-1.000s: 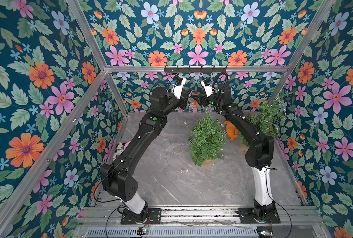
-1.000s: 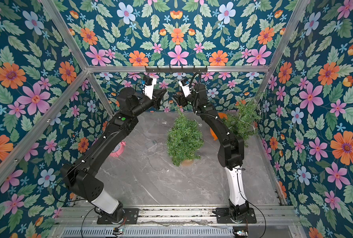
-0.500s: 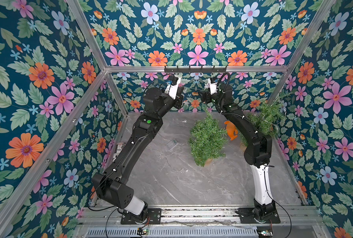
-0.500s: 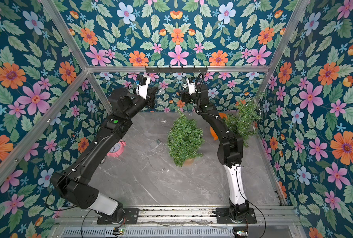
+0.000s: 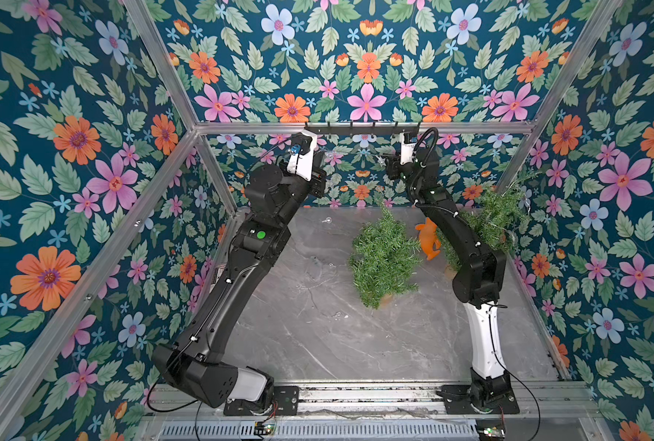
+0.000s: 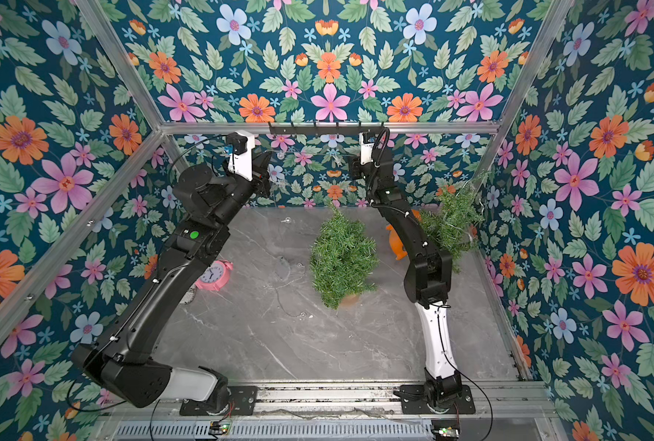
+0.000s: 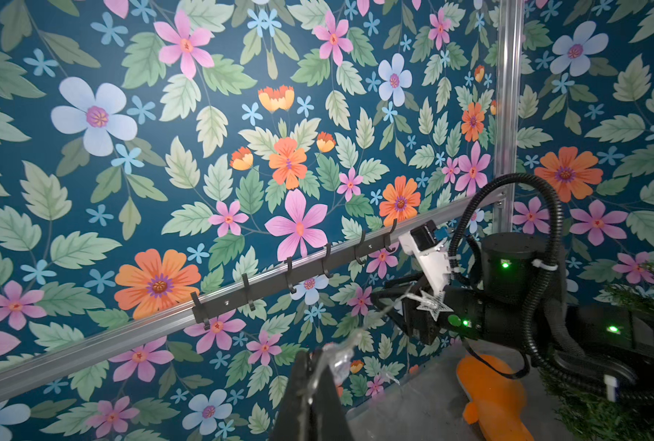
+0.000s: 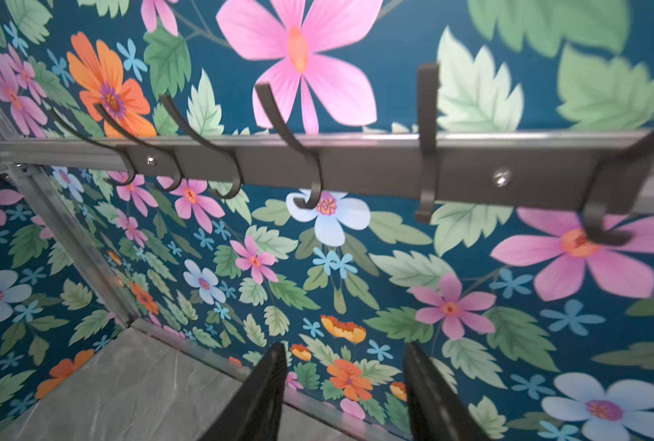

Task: Wrap string light around the christmas tree
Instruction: Wrap the light string around the Christmas tree.

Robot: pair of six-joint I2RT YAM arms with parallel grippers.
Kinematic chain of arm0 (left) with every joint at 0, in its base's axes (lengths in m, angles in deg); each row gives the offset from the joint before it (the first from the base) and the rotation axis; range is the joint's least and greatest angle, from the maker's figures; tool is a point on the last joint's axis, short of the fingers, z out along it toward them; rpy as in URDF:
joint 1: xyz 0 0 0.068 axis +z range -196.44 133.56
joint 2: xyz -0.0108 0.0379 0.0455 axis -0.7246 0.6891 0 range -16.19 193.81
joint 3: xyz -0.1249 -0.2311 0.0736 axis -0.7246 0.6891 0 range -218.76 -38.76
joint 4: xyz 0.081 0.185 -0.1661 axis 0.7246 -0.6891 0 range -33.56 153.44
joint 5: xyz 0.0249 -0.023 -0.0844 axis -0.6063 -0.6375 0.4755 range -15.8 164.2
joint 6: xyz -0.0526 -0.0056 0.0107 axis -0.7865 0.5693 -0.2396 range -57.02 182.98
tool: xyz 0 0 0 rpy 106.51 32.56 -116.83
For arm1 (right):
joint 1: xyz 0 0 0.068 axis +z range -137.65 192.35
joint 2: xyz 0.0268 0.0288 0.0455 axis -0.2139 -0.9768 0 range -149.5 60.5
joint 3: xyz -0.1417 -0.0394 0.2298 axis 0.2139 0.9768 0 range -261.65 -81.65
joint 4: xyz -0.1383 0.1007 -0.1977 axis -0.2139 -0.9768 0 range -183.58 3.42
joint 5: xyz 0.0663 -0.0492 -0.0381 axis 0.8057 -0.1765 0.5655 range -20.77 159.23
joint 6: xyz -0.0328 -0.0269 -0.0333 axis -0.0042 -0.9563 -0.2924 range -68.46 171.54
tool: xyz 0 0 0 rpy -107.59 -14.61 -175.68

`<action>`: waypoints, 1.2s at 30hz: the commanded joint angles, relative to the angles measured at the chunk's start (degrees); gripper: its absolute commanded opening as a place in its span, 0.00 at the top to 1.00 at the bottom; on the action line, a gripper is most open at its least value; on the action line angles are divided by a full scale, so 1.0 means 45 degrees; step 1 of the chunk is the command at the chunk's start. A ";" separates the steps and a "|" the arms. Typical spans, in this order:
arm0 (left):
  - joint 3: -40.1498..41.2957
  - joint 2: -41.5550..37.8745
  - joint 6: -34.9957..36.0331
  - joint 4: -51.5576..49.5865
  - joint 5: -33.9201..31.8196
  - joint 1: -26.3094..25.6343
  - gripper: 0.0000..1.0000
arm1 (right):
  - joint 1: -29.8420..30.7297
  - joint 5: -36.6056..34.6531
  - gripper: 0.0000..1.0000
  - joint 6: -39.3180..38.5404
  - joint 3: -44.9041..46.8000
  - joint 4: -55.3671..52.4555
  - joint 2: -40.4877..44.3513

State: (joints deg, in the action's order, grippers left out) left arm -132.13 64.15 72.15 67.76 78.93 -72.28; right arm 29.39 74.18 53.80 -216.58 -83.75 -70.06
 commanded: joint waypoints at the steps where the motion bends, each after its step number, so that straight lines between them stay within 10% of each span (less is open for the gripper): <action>1: 0.0299 -0.0160 0.0173 0.0447 -0.1702 0.0188 1.00 | -0.0051 -0.0792 0.73 -0.0544 -0.0164 0.0989 0.0751; 5: 0.0726 -0.0200 0.0206 0.0408 -0.2467 0.0328 1.00 | -0.0058 -0.0355 0.85 -0.1244 -0.0180 0.0914 0.1836; 20: 0.0668 -0.0604 0.1118 0.0873 -0.4595 0.0441 1.00 | 0.1011 -0.1098 0.83 -0.6719 -0.3174 -0.1590 0.3265; 29: 0.1905 -0.0175 0.0858 0.0608 -0.6487 0.0721 1.00 | 0.1173 -0.0557 0.79 -0.6869 0.3520 -0.1323 0.6113; 36: 0.3170 -0.1083 -0.0924 -0.0129 -0.4598 0.0899 1.00 | 0.1242 0.0800 0.79 -0.5992 0.6561 -0.2266 0.8283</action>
State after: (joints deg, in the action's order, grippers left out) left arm -119.30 61.02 72.85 68.70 55.85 -68.57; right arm 34.96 76.06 25.06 -189.28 -94.07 -36.14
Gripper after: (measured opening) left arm 0.050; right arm 0.214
